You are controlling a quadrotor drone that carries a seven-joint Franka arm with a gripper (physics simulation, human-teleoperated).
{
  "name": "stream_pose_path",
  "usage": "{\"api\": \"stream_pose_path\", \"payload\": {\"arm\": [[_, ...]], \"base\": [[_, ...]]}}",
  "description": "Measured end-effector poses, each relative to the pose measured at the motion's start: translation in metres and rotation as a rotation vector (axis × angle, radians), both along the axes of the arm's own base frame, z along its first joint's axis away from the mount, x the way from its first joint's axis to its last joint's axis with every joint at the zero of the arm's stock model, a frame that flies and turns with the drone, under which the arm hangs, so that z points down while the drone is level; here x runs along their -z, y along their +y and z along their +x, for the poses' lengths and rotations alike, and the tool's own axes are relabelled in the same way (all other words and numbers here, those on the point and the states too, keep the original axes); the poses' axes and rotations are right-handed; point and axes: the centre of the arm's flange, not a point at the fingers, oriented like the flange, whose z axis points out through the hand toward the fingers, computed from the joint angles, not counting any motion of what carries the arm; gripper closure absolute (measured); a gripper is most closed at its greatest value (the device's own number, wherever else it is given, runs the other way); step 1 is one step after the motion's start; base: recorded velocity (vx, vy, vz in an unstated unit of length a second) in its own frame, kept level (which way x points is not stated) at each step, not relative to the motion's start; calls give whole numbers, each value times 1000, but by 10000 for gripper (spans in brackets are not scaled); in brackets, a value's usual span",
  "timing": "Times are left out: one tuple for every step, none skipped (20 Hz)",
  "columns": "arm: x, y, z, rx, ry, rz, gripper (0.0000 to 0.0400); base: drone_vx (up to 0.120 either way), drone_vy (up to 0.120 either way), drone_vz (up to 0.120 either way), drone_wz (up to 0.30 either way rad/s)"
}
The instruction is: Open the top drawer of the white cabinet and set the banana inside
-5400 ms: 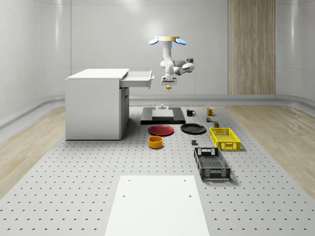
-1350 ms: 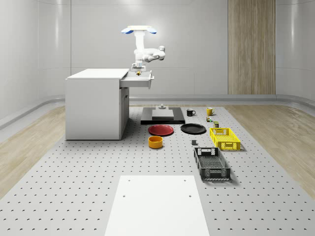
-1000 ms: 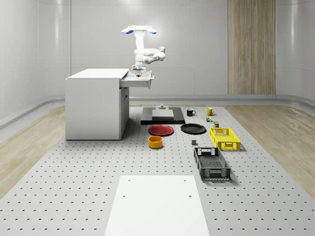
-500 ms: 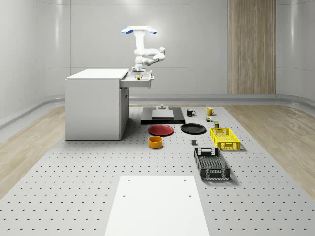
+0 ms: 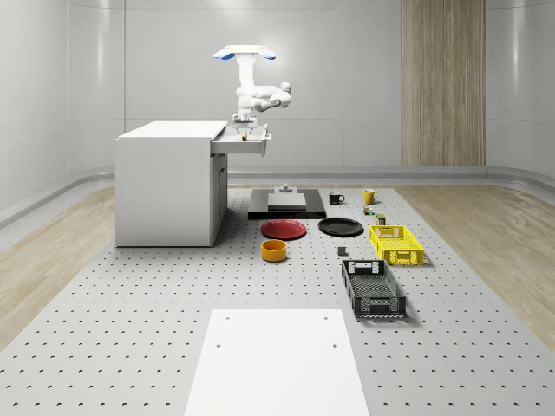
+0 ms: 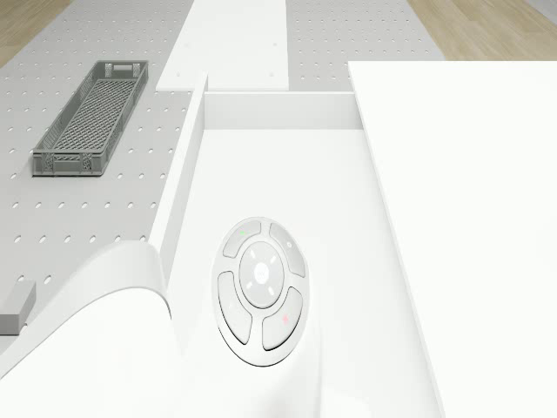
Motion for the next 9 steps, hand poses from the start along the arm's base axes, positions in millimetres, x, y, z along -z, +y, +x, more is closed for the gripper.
{"api": "stream_pose_path", "payload": {"arm": [[4, 0, 0, 0, 0, 0, 4], [7, 0, 0, 0, 0, 0, 3], [10, 0, 0, 0, 0, 0, 2], [13, 0, 0, 0, 0, 0, 2], [15, 0, 0, 0, 0, 0, 1], [16, 0, 0, -1, 0, 0, 1], [18, 0, 0, -1, 0, 0, 1], [19, 0, 0, -1, 0, 0, 1], [19, 0, 0, -1, 0, 0, 1]], "base": [[0, 0, 0, 0], [0, 0, 0, 0], [0, 0, 0, 0], [0, 0, 0, 0], [0, 0, 0, 0], [0, 0, 0, 0], [0, 0, 0, 0], [0, 0, 0, 0], [0, 0, 0, 0]]}}
